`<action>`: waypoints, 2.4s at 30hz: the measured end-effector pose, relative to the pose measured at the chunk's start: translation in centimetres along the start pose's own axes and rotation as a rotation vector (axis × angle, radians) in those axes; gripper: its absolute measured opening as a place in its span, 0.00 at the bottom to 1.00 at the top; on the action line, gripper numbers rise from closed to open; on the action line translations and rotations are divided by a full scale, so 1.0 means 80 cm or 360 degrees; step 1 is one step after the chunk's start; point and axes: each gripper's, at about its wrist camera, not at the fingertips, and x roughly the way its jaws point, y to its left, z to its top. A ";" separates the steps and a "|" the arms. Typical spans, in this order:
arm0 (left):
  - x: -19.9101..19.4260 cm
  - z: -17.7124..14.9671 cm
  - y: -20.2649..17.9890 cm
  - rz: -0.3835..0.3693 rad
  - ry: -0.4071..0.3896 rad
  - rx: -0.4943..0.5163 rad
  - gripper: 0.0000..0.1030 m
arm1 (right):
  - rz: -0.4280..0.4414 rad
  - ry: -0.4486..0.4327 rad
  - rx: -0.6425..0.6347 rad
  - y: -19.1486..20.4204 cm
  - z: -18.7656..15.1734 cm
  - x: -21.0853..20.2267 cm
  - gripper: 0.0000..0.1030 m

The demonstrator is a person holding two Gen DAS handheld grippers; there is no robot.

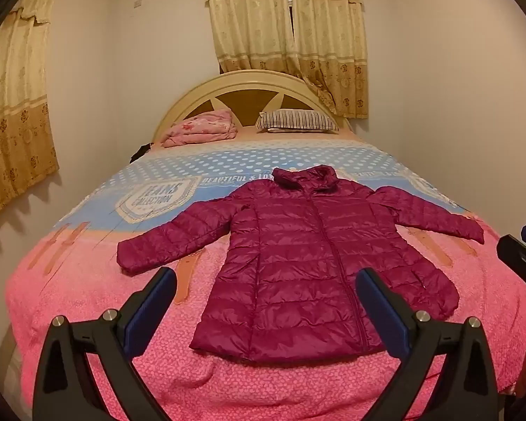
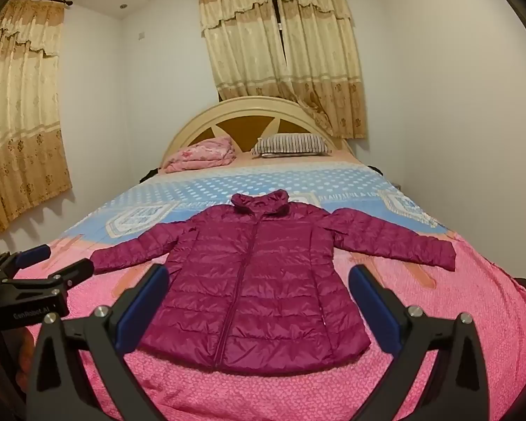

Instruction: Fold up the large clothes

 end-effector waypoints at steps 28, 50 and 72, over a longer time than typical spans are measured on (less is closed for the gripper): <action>-0.002 0.005 0.007 0.0035 -0.0044 0.0028 0.99 | -0.0010 0.0033 0.0006 -0.002 -0.006 0.007 1.00; 0.002 0.006 0.011 0.0063 -0.0037 0.0020 0.99 | -0.0013 0.0071 0.0003 -0.002 -0.012 0.015 1.00; 0.009 0.002 0.014 0.0073 -0.0025 0.0026 0.99 | -0.0011 0.0100 0.0003 -0.002 -0.017 0.019 1.00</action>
